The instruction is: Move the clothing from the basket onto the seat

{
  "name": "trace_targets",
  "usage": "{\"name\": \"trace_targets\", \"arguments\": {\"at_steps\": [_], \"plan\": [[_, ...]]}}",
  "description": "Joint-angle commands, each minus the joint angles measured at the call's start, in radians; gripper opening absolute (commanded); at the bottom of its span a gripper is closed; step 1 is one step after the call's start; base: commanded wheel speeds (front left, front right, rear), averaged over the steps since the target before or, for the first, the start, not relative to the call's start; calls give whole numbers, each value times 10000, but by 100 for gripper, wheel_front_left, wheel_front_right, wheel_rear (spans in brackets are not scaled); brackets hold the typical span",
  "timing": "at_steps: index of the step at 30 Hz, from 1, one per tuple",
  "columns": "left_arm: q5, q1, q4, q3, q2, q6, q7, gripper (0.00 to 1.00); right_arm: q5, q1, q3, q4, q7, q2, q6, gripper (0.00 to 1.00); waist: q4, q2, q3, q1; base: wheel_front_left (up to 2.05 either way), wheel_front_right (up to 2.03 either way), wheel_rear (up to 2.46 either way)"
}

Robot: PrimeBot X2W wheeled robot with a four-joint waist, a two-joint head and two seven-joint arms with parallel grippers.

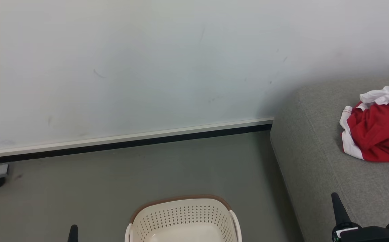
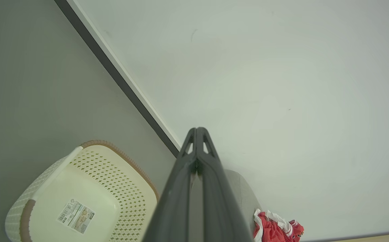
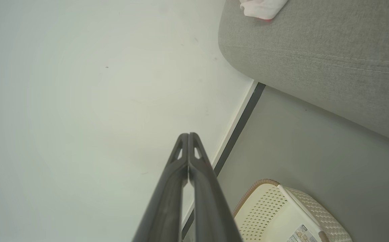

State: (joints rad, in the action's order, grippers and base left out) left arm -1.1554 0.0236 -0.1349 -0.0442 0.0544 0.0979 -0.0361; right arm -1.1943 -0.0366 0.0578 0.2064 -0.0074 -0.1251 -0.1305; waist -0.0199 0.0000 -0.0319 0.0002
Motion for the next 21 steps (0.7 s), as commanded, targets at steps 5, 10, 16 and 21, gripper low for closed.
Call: {"name": "trace_targets", "arguments": {"at_steps": [5, 10, 16, 21], "plan": [[-696, -251, -40, -68, 54, 104, 140, 0, -637, -232, -257, -53, 200, 86, -5, 0, 20, 0, 35, -2, 0, 0, 0], [-1166, -342, -104, -107, 50, 143, 249, 0, -1082, -276, -432, -21, 351, 147, -5, 0, 38, 0, 67, -2, 0, 0, 0], [-1712, -391, -183, -151, 43, 160, 377, 0, -1610, -332, -639, 15, 519, 214, -4, 0, 59, 0, 107, -2, 0, 0, 0], [-2181, -477, -246, -188, 39, 195, 484, 0, -2017, -373, -805, 45, 660, 273, -4, 0, 77, 0, 139, -2, 0, 0, 0]]}}
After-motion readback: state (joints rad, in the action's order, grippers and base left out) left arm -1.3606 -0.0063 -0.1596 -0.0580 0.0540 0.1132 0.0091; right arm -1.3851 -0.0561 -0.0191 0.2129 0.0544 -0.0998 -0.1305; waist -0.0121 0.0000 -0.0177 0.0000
